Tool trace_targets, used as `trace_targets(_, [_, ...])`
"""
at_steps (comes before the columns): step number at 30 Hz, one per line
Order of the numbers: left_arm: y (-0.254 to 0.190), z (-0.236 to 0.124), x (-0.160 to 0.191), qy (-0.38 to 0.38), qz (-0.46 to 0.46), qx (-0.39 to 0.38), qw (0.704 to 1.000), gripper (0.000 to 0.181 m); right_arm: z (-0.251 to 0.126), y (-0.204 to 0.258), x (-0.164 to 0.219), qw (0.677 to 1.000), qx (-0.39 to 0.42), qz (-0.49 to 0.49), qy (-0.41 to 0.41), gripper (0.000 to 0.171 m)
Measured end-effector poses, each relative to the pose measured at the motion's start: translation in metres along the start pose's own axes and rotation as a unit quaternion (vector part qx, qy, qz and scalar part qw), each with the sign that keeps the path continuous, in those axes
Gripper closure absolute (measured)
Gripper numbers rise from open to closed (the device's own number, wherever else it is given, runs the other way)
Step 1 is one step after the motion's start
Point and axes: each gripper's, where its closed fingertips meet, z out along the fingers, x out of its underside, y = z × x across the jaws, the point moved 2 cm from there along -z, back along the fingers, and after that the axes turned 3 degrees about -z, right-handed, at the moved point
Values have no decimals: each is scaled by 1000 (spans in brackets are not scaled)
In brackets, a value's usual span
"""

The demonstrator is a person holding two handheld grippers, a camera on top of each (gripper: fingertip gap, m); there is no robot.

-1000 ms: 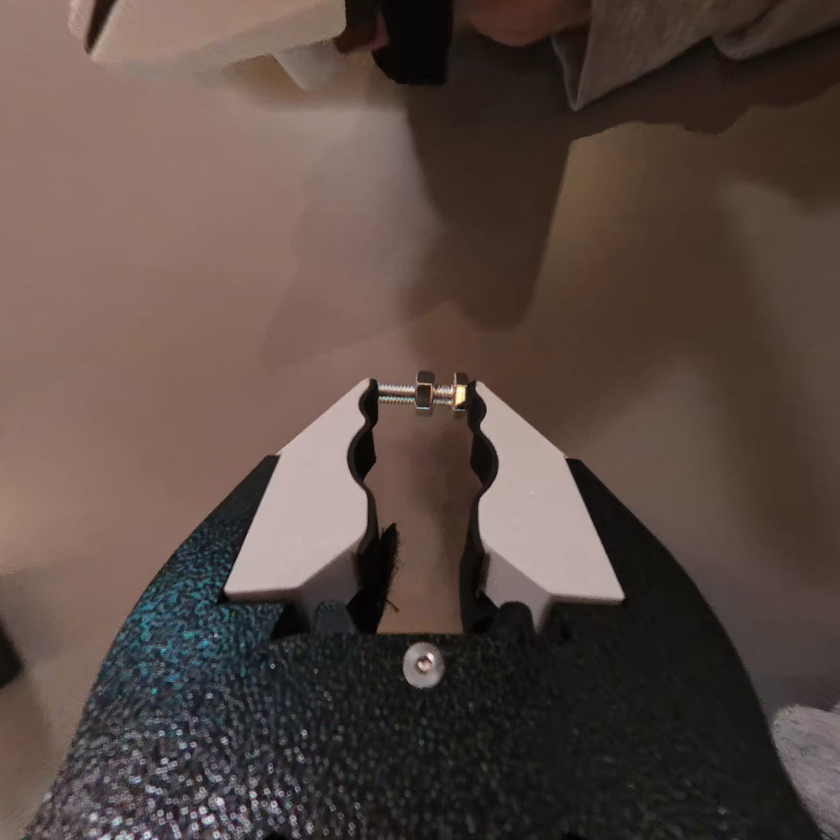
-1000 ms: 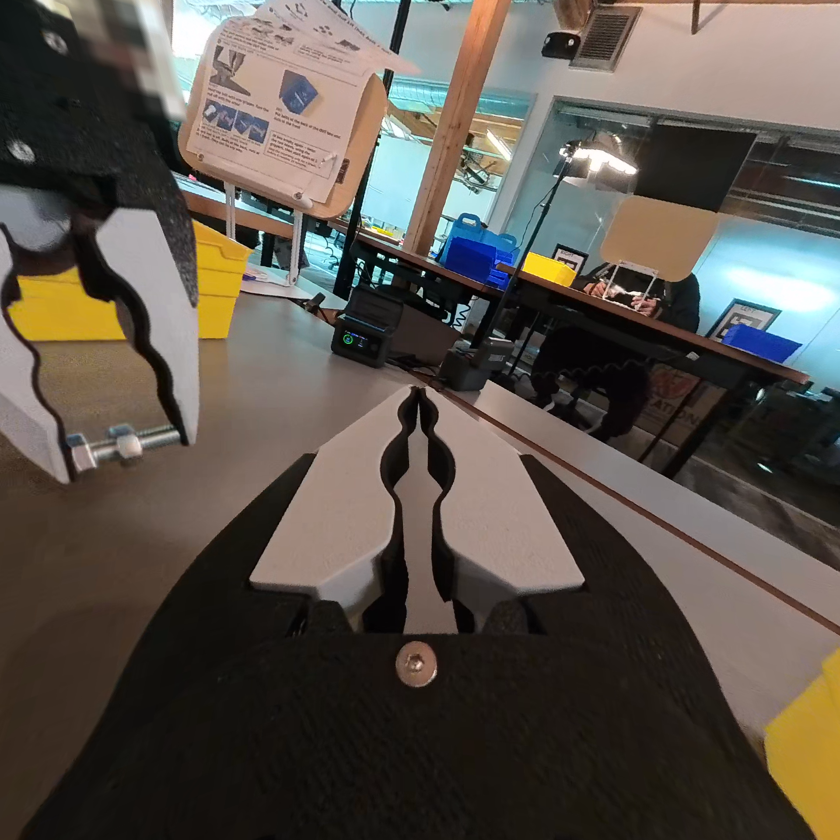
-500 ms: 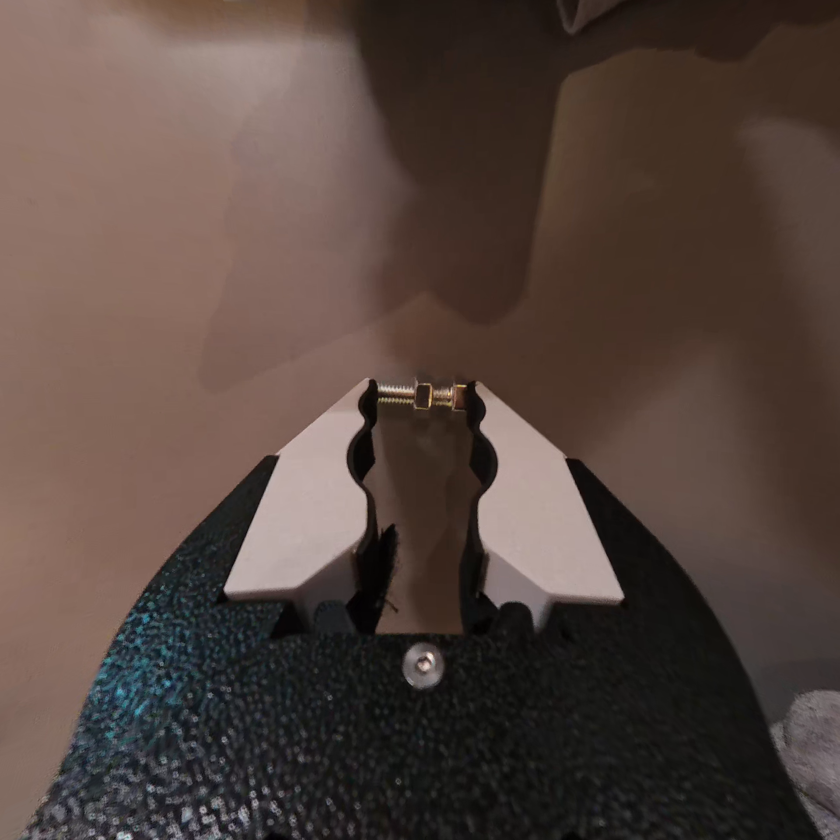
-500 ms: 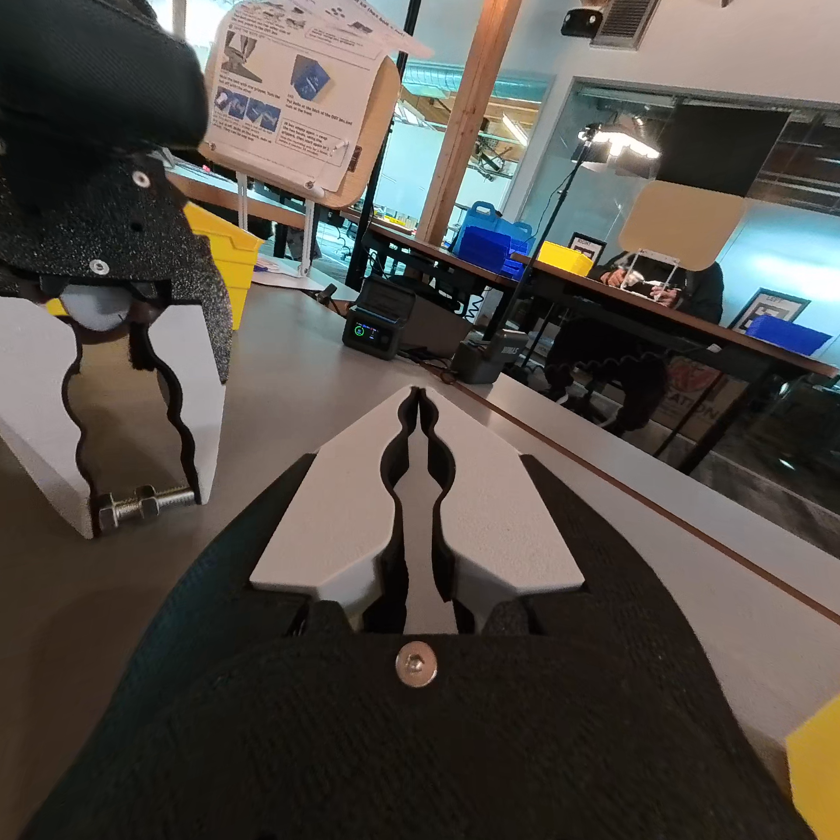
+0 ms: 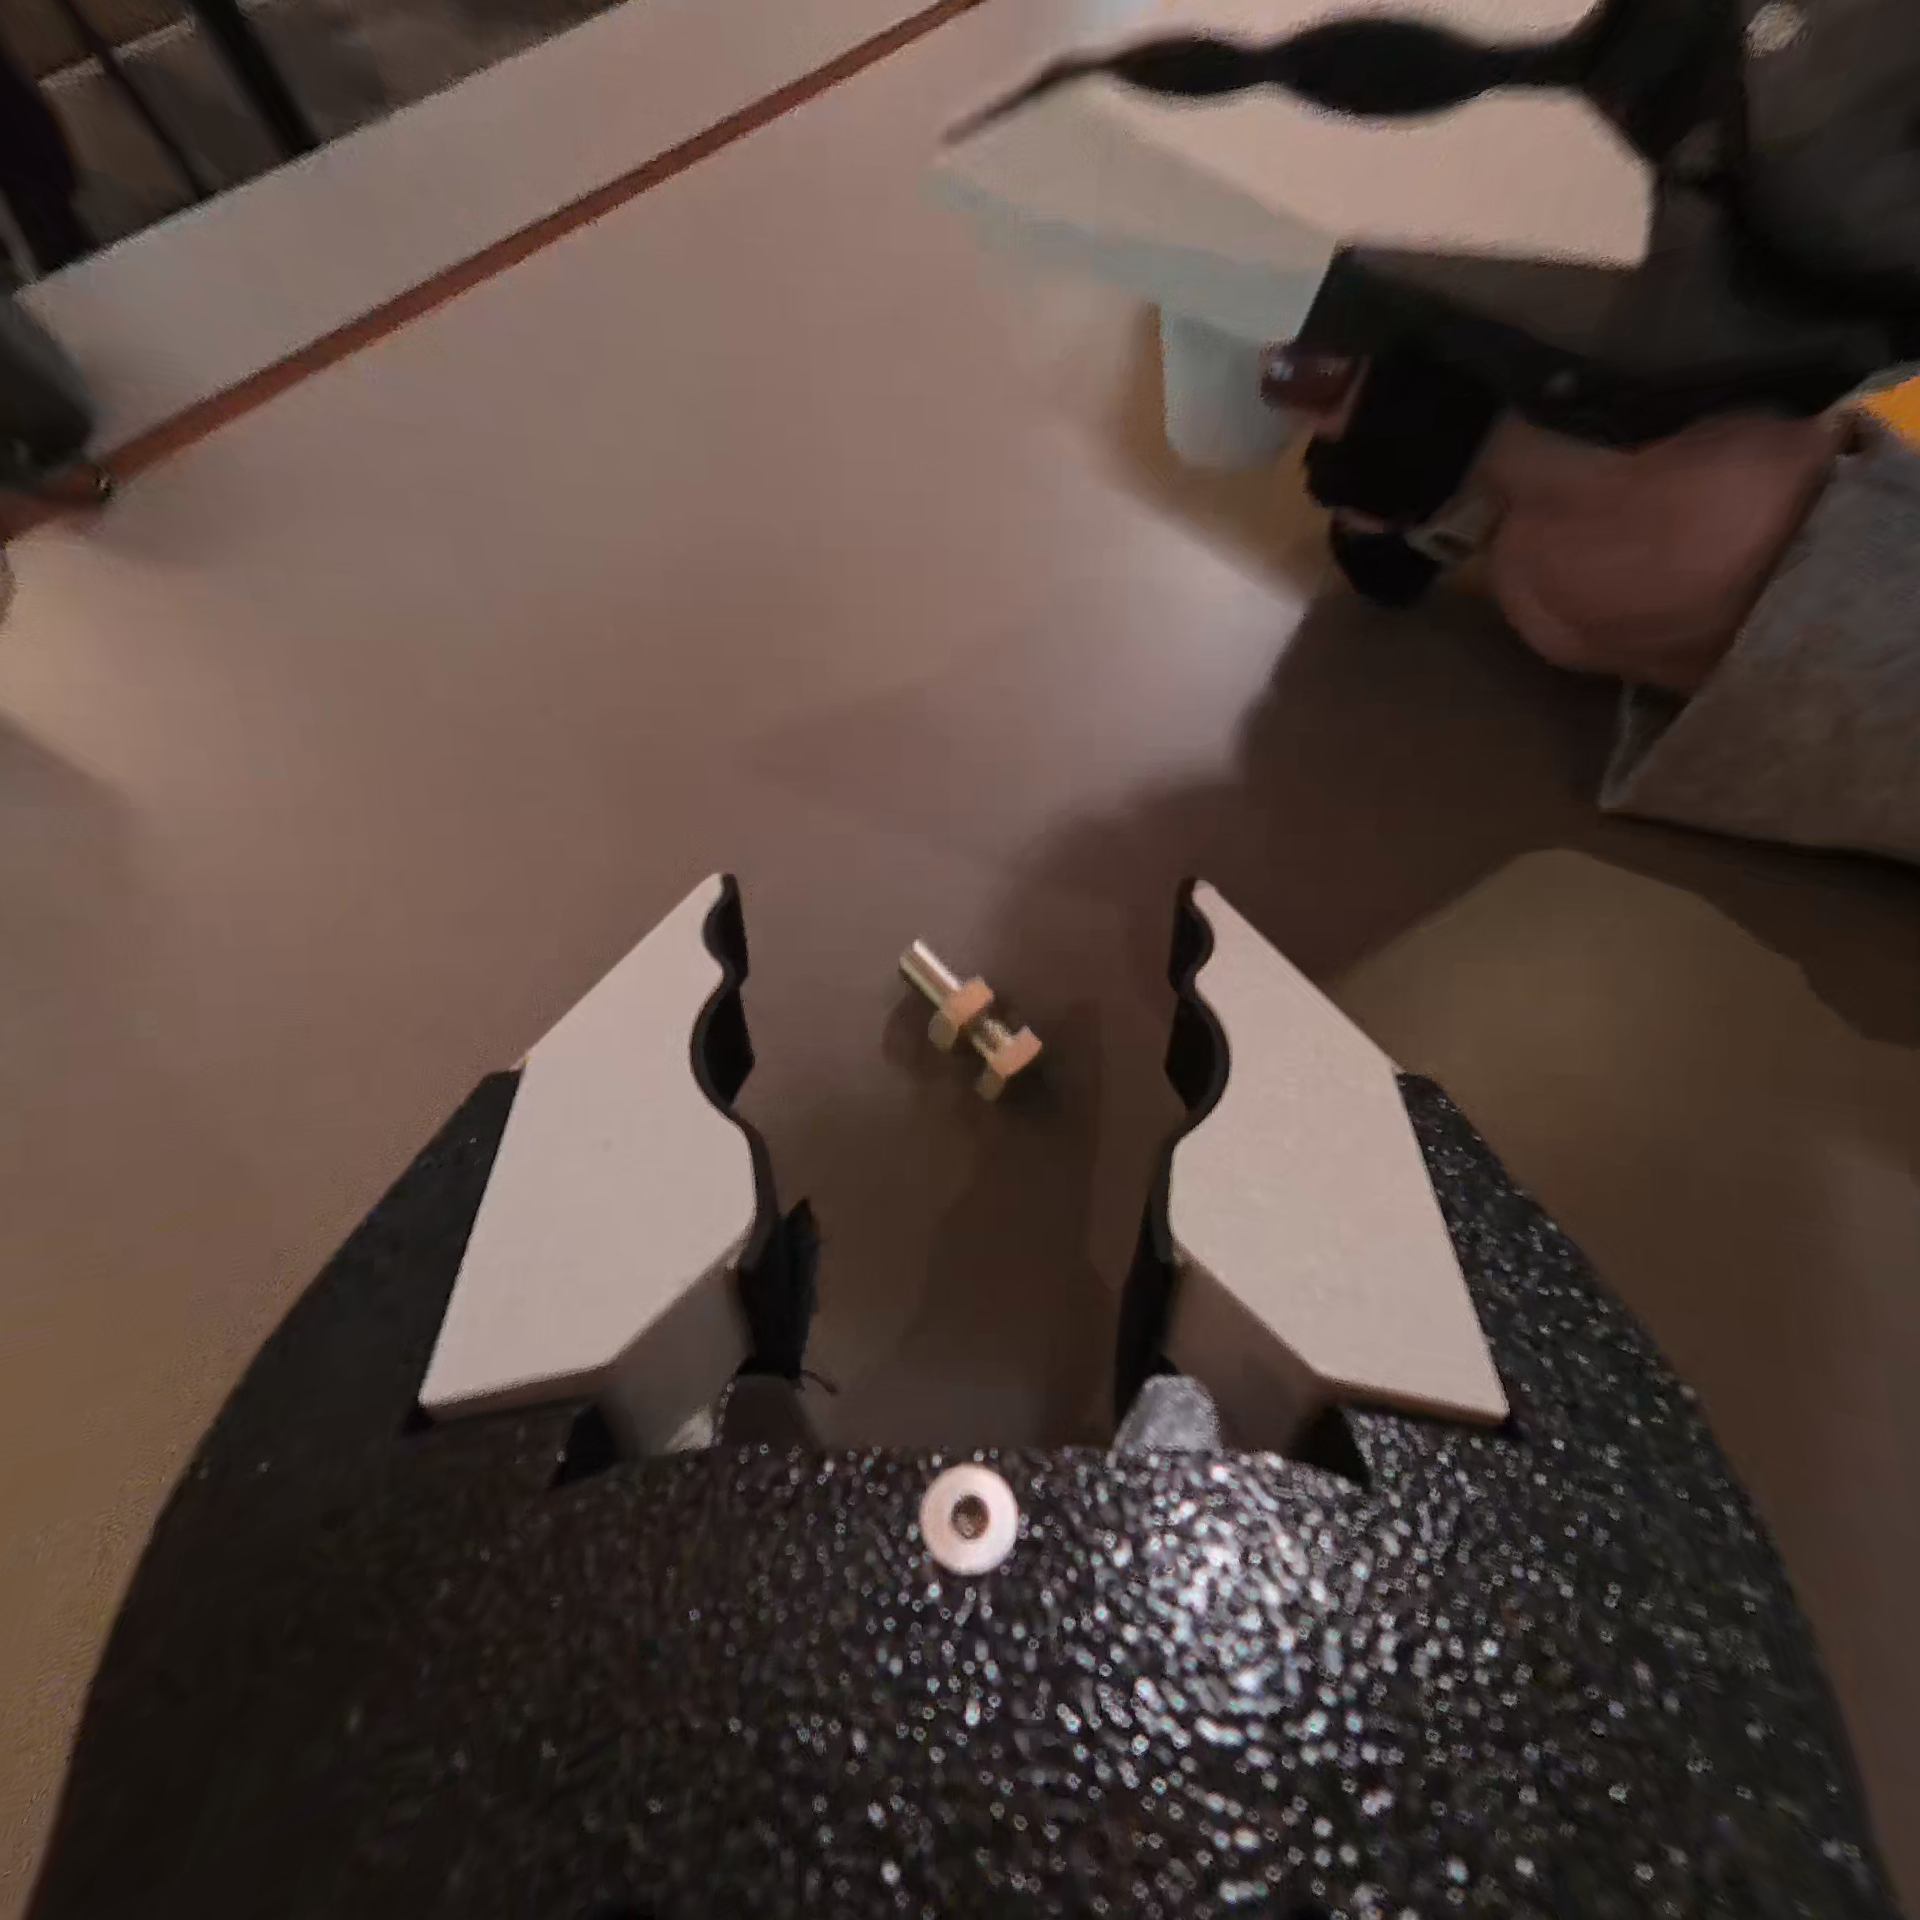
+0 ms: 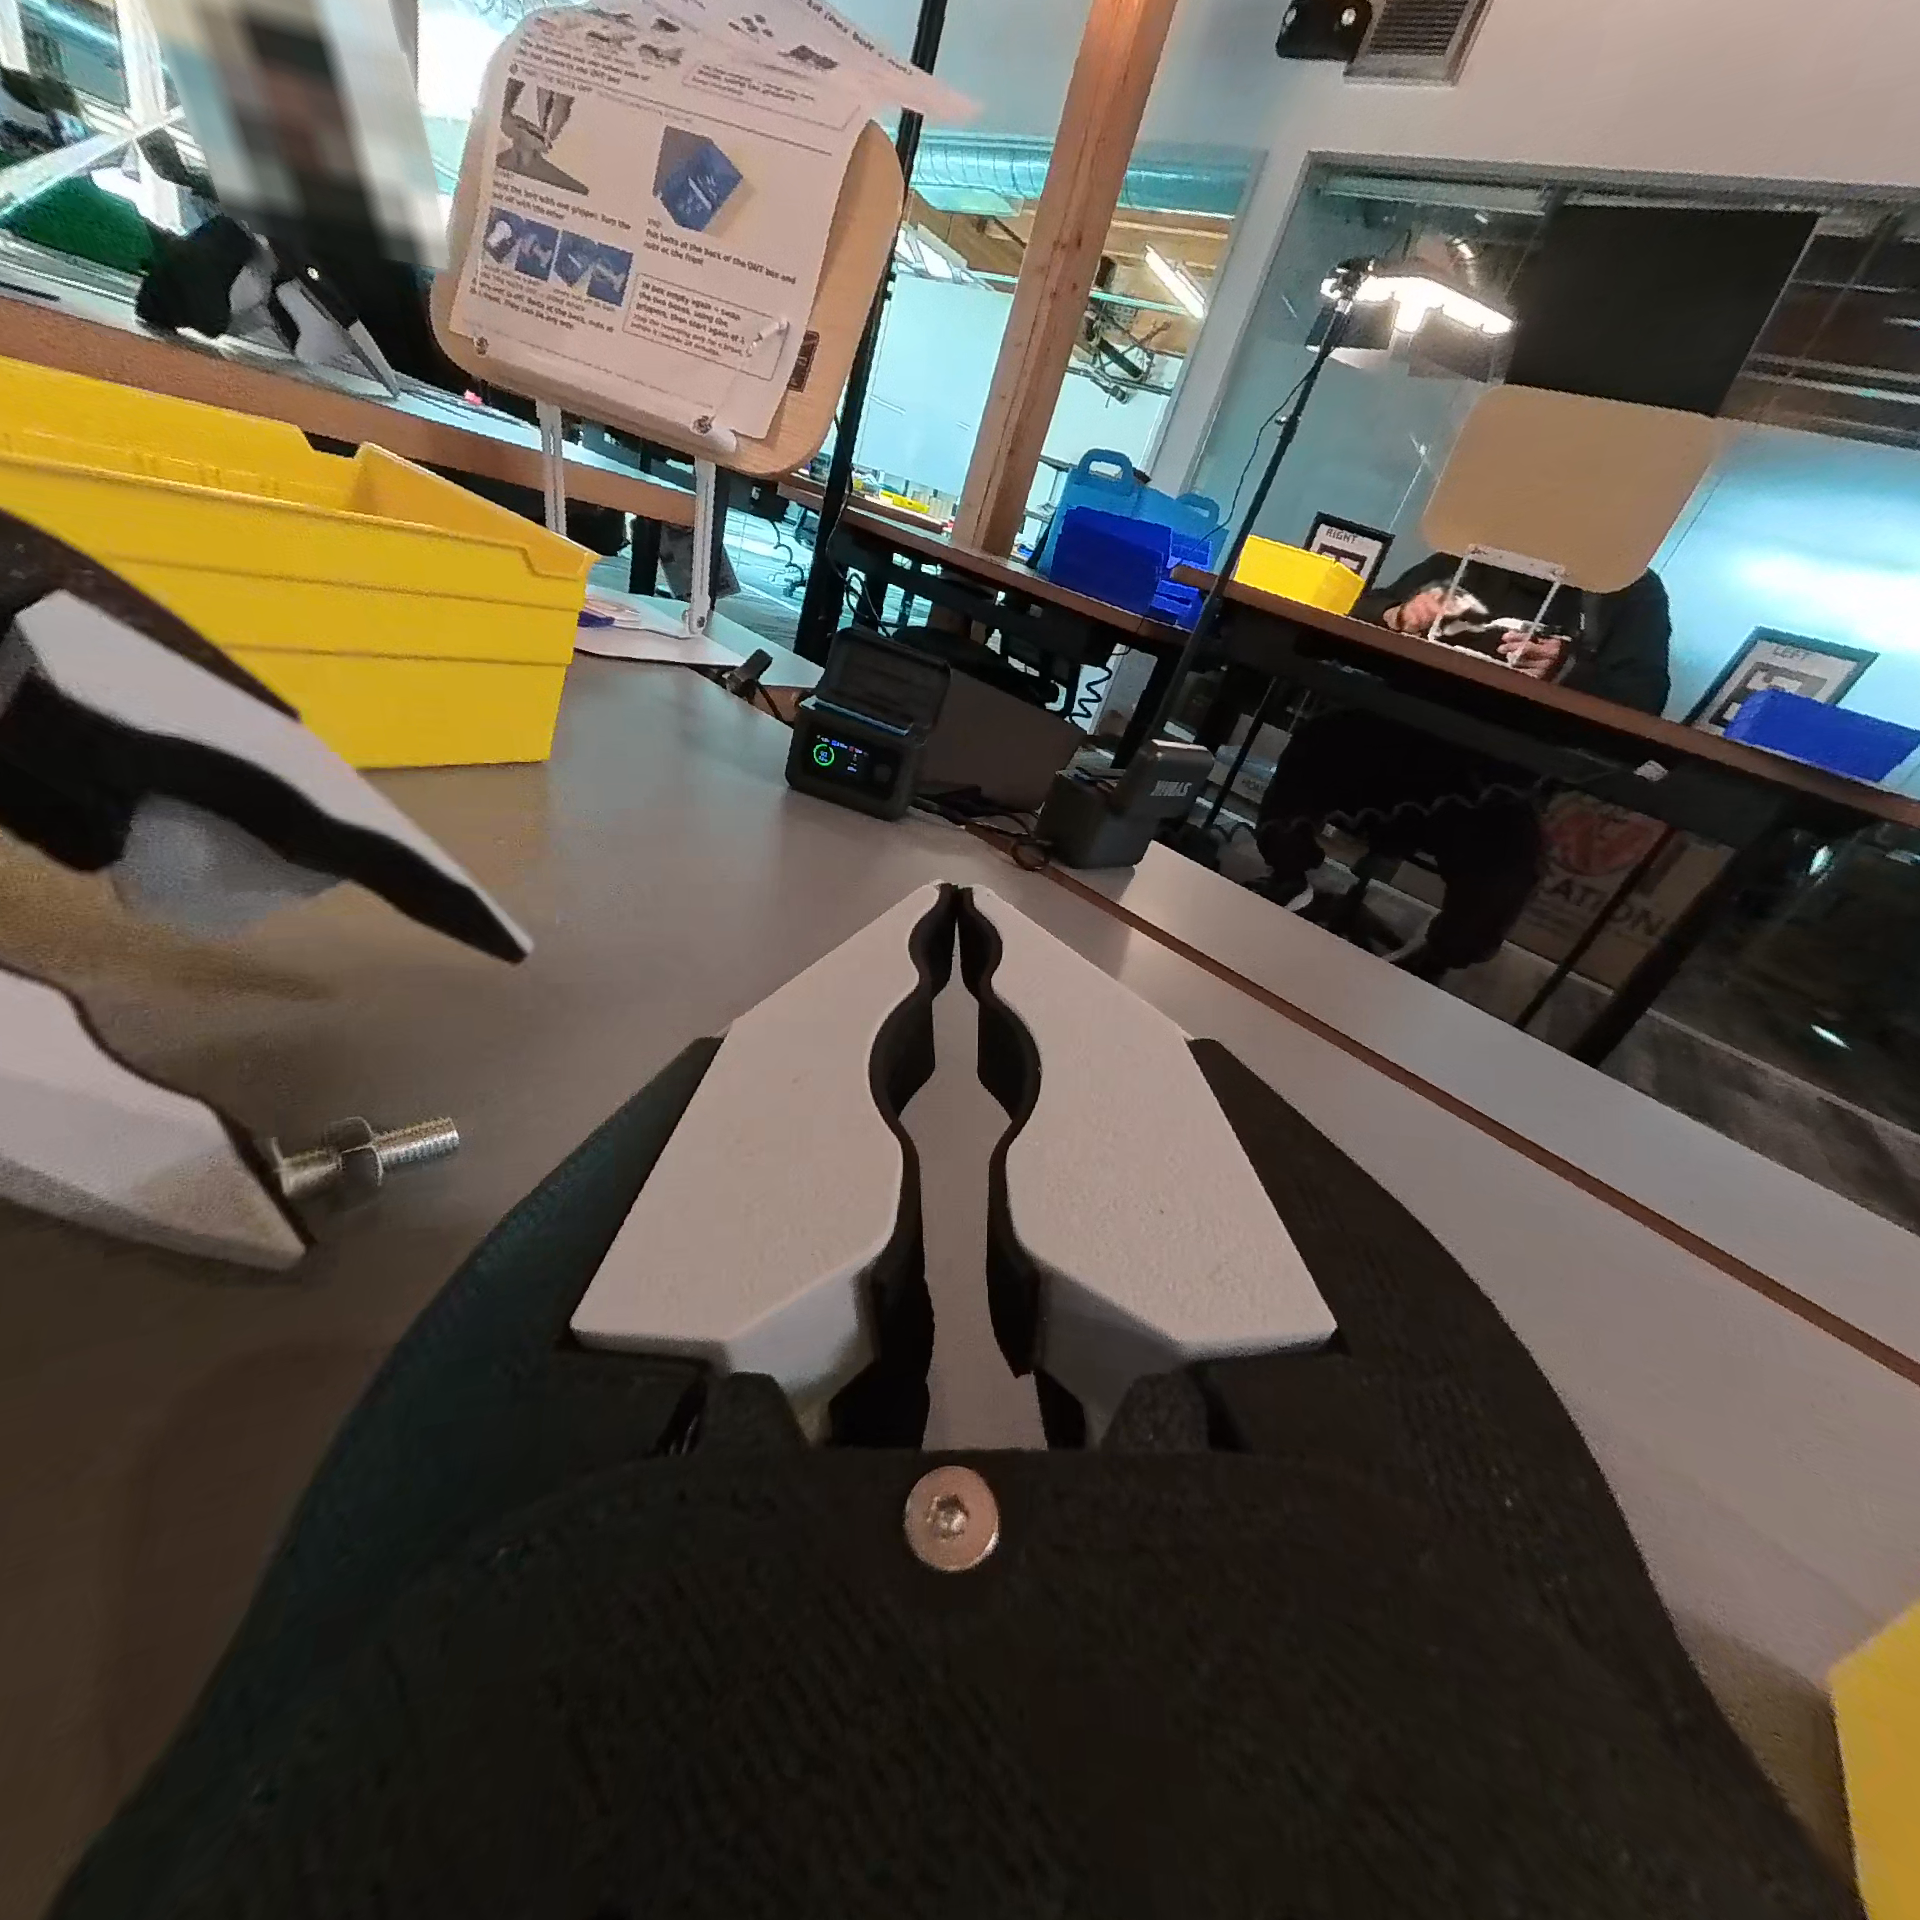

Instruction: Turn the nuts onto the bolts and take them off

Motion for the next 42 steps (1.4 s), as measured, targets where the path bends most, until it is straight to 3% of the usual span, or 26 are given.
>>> trace_targets(1, [0, 1, 7, 8, -2, -15, 1000, 104, 0, 0, 0, 1000, -1, 1, 0, 171])
trace_targets(10, [17, -3, 28, 29, -7, -80, 996, 121, -1, 4, -1, 1000, -6, -2, 0, 171])
trace_targets(23, [-2, -7, 33, 35, 41, 48, 997, 158, -1, 3, 0, 1000, -11, 11, 3, 171])
trace_targets(26, [-1, -7, 33, 43, 16, 66, 997, 164, -1, 6, 0, 996, -49, 77, 16, 169])
trace_targets(28, [2, -7, 32, 37, 48, 50, 997, 165, 0, 13, 3, 984, -103, 144, 34, 156])
trace_targets(31, [8, -11, 14, -23, 132, -6, 991, 165, -1, 27, 13, 944, -200, 252, 75, 151])
trace_targets(35, [-2, -26, -19, -147, 250, -10, 957, 165, -11, 50, 7, 832, -342, 425, 98, 142])
trace_targets(40, [-14, -44, -40, -244, 267, 17, 932, 166, -20, 63, -8, 698, -429, 567, 90, 143])
trace_targets(42, [-20, -47, -43, -259, 266, 32, 928, 166, -21, 69, -11, 676, -444, 581, 91, 146])
